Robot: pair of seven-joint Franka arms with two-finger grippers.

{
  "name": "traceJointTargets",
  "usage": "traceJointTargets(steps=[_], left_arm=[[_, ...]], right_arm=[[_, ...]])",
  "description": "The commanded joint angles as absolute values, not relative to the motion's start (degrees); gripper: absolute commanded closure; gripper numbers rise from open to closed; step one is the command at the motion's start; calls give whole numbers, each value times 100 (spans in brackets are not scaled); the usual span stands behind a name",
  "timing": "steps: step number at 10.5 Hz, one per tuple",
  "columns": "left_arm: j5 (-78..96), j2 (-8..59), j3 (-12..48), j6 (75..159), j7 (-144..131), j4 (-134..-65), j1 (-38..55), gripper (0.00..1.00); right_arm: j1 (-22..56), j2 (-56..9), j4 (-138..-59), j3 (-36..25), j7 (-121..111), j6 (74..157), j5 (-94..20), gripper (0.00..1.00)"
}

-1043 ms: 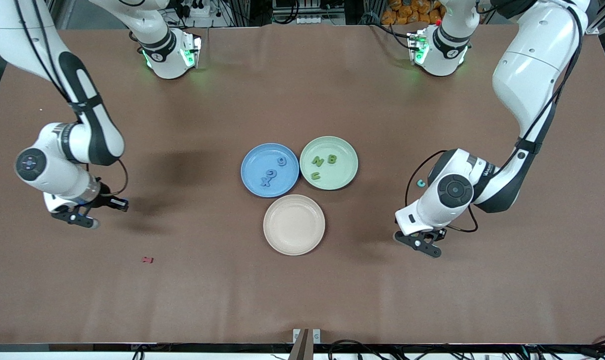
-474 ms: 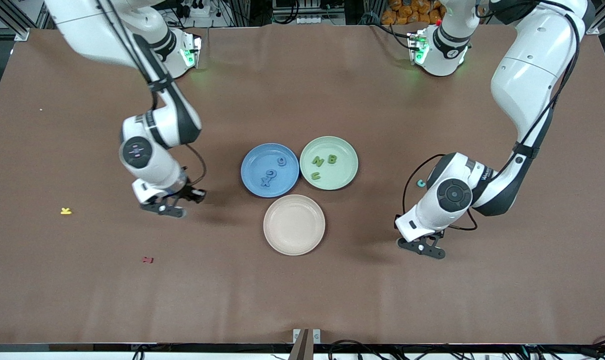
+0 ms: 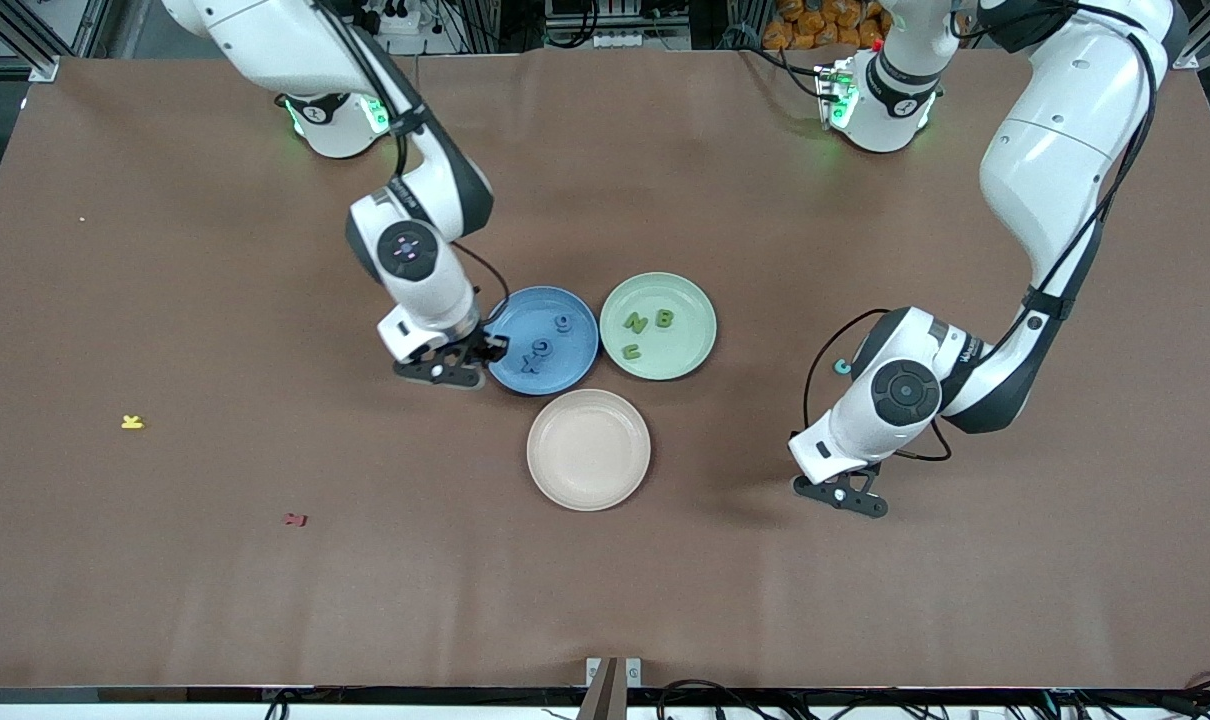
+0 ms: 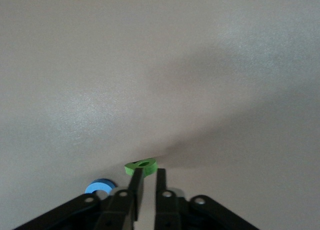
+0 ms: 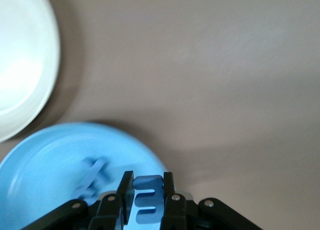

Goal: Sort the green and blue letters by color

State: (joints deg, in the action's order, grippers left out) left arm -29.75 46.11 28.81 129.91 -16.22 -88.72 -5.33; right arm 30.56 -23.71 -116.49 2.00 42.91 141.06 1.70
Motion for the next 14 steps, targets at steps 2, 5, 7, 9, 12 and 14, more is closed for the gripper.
traceJointTargets(steps=[2,5,7,9,12,14], left_arm=[[-2892,4632,2865,12990,-1723,-8772,-492,100],[-2900,4562,2865,12990,-1714,-8763,-510,100],[-2900,4466,2874,12955,-1705,-8754,-501,100],[-2892,4456,2909,12894,-1714,-8763,-518,100],[-2883,4412,2918,12824,-1714,-8763,-527,53],[-2900,4438,2918,12823,-1574,-8789,-580,0]], right_arm=[[3243,-2259,-11751,614,5068,14054,132,48],[3112,-2250,-11716,633,5221,14071,141,0],[2701,-2224,-11663,624,5107,14054,202,0],[1859,-2232,-11541,624,4216,14045,220,0],[856,-2241,-11461,536,3097,14045,229,0],[127,-2259,-11452,545,2176,14019,246,0]])
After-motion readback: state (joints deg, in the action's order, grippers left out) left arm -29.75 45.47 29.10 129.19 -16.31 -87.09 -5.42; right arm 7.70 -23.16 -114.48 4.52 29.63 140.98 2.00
